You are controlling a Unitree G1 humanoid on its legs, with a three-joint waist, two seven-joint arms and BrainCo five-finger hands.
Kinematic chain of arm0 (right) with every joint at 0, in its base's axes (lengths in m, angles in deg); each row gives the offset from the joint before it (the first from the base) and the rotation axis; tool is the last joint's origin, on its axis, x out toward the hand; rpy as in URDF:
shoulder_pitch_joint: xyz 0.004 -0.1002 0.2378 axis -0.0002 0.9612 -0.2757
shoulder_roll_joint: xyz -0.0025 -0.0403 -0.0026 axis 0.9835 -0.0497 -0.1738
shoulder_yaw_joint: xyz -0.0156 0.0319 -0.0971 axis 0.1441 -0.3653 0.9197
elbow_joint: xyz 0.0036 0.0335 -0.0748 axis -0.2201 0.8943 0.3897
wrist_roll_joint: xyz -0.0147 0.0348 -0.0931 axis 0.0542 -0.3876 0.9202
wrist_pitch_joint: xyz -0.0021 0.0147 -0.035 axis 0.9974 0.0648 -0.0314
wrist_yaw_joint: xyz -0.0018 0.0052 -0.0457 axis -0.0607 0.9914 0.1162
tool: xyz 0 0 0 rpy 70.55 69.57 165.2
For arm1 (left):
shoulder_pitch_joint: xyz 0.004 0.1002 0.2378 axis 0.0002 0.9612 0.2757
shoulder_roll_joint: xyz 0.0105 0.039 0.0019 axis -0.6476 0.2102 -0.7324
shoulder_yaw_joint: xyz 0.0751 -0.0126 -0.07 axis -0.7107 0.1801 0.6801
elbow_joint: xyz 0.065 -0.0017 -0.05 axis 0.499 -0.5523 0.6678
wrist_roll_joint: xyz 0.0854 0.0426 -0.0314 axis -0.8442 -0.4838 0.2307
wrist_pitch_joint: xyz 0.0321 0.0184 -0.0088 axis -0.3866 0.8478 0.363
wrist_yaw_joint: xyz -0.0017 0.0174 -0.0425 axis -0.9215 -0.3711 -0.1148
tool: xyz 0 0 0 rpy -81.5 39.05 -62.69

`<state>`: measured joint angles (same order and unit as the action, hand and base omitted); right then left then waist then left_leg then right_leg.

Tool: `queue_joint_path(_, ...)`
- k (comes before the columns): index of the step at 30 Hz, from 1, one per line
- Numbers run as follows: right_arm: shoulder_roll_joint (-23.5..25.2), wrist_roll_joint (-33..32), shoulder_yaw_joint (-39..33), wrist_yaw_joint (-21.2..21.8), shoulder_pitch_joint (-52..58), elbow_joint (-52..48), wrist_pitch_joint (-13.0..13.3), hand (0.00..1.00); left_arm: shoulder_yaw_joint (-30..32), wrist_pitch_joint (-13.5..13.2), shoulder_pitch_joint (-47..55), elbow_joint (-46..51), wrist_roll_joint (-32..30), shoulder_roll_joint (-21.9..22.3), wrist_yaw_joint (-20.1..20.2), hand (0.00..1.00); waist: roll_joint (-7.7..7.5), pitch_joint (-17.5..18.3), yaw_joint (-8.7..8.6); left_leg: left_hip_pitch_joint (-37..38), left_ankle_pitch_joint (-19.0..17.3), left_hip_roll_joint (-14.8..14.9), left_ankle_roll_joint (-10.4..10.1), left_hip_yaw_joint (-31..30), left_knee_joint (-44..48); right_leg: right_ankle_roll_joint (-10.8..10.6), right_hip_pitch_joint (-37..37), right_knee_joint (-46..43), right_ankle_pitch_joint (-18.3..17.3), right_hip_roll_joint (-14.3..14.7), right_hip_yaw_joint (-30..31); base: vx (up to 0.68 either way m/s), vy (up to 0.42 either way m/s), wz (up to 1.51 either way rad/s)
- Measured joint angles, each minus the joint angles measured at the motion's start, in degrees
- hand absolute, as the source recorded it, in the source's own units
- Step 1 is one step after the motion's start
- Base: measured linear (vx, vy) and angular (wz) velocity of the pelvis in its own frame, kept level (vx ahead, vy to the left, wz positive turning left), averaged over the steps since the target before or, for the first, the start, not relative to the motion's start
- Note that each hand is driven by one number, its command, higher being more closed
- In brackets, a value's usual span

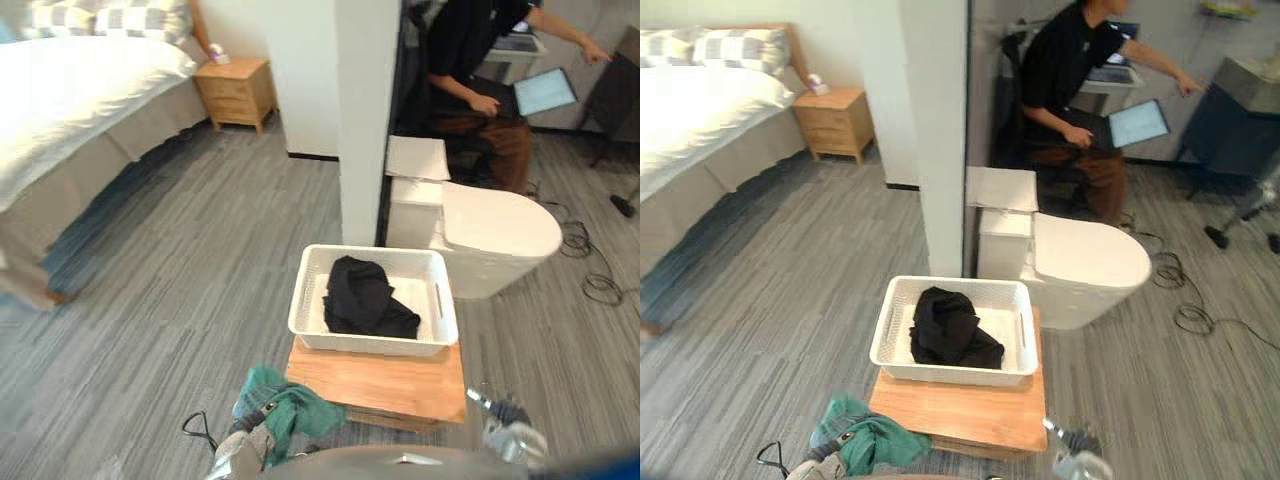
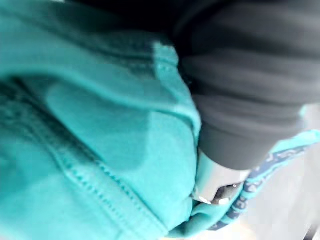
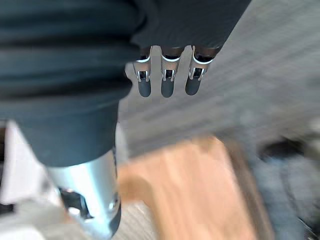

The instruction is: Tidy the bed and pick cloth on bed and put in laundry

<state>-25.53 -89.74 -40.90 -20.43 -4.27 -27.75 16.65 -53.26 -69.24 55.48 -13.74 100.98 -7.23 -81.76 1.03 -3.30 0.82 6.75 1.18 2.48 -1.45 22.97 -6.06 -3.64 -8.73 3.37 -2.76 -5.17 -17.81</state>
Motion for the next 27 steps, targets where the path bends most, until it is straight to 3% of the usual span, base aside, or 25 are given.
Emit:
queue_joint_path(4, 2.8, -4.8, -2.2, 3.7, 3.4, 1.3, -1.7, 0.0, 8.9, -6.9, 0.0, 7.6, 3.6, -1.2, -2.8, 1.0, -0.63, 1.9, 0.55, -1.4, -0.3, -1.4, 0.4, 0.2, 0.0, -2.0, -1.6, -1.9, -2.4, -3.4, -10.0, 0.11, 0.101, 1.15)
queue_joint_path(5, 3.2, -6.6, -2.6, 4.0, 4.0, 1.4, -2.1, 0.0, 10.9, -9.0, 0.0, 10.7, 3.4, -2.7, -3.0, 1.0, -0.68, 2.0, 2.0, -1.3, -0.4, -1.9, 0.7, 0.0, 0.0, -2.2, -1.8, -2.5, -2.5, -4.1, -10.5, 0.13, 0.11, 0.58)
queue_joint_path(7, 3.7, -8.8, -2.4, 4.5, 3.5, 1.4, -2.4, 0.0, 13.1, -11.7, 0.0, 14.7, 0.7, -7.2, -5.0, 1.0, -0.58, 2.1, 3.14, -1.0, -0.6, -2.7, 1.5, -0.1, 0.0, -2.5, -2.4, -2.5, -2.3, -4.7, -10.5, 0.14, 0.074, 0.07)
queue_joint_path(10, 3.8, -10.6, -2.2, 4.9, 3.2, 1.3, -2.7, 0.0, 14.5, -18.7, -0.5, 23.7, 0.4, -14.8, -4.3, 1.0, -1.03, 2.2, 3.12, 0.2, -1.2, -3.4, 1.9, -0.5, 0.1, -2.5, -3.7, -3.1, -2.1, -5.4, -11.2, 0.15, 0.03, 0.12)
queue_joint_path(13, 3.5, -11.4, -0.2, 5.0, 3.2, 1.3, -2.8, 0.0, 14.5, -24.5, -3.4, 31.3, -3.0, -18.9, -4.9, 1.0, -0.97, 2.4, 3.04, 0.7, -1.7, -3.5, 1.5, 0.0, 0.1, -2.3, -3.8, -3.5, -2.0, -5.3, -11.3, 0.07, -0.018, 0.0)
queue_joint_path(14, 3.5, -11.4, 0.4, 5.0, 3.2, 1.3, -2.8, 0.0, 14.3, -25.2, -4.2, 32.6, -4.2, -19.4, -5.4, 1.0, -0.98, 2.4, 2.93, 0.8, -1.8, -3.5, 1.4, 0.2, 0.1, -2.3, -3.8, -3.5, -2.0, -5.3, -11.2, 0.05, -0.041, -0.09)
queue_joint_path(17, 3.5, -11.4, 2.9, 5.0, 4.1, 1.4, -2.8, 0.0, 14.2, -24.8, -10.9, 41.4, -8.7, -20.1, -7.8, 1.0, -0.97, 2.9, 1.94, 1.4, -1.8, -2.6, 1.4, 2.7, 0.4, -2.1, -3.6, -3.6, -1.9, -4.8, -8.6, 0.03, -0.066, -0.22)
queue_joint_path(20, 3.2, -10.2, 4.9, 5.0, 6.0, 1.3, -0.4, 0.0, 10.9, -20.2, -16.3, 46.5, -14.0, -23.5, -7.7, 1.0, -0.42, 5.8, 0.23, 1.6, -1.6, -0.8, 0.4, 8.3, 0.4, -1.8, -0.8, -4.1, -1.8, -3.4, -2.1, 0.01, -0.104, -0.9)
queue_joint_path(23, 2.2, -7.4, 6.2, 4.9, 6.2, 0.4, 2.2, 0.0, 4.9, -18.2, -19.5, 47.8, -18.2, -23.4, -6.3, 1.0, 0.45, 6.7, -1.36, 2.4, -1.4, 0.9, -0.7, 12.5, 0.4, -0.8, 0.5, -4.0, -1.2, -1.8, 3.2, -0.05, -0.138, -0.8)
queue_joint_path(27, 1.1, -5.0, 6.8, 4.7, 6.8, 0.1, 3.7, 0.0, -1.3, -17.2, -22.0, 47.8, -21.4, -20.8, -2.2, 1.0, 0.97, 6.7, -3.08, 3.5, -1.3, 2.5, -1.6, 15.7, 0.1, 0.3, 1.7, -3.9, -1.8, 0.1, 7.8, -0.1, -0.142, -0.65)
